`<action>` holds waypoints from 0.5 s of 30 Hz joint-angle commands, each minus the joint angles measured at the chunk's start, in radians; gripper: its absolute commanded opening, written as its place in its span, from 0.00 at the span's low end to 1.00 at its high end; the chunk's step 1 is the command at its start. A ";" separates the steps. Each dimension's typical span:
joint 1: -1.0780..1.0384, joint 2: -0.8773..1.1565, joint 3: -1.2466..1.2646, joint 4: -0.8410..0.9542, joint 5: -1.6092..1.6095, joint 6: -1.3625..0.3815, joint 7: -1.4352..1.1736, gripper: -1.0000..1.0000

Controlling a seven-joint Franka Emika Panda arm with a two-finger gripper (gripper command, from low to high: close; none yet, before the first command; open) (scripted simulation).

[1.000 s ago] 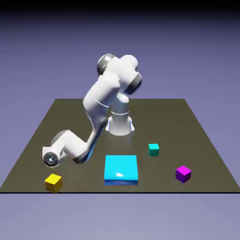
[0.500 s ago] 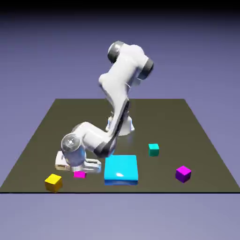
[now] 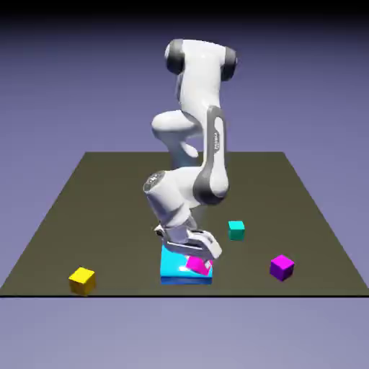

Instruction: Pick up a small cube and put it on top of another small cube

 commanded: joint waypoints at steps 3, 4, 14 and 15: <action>-0.109 -0.054 0.101 -0.106 0.028 -0.090 0.060 0.00; -0.145 -0.072 0.135 -0.141 0.039 -0.120 0.079 0.00; -0.507 -0.200 0.427 -0.451 0.054 -0.461 0.213 0.00; -0.522 -0.202 0.436 -0.461 0.050 -0.477 0.215 0.00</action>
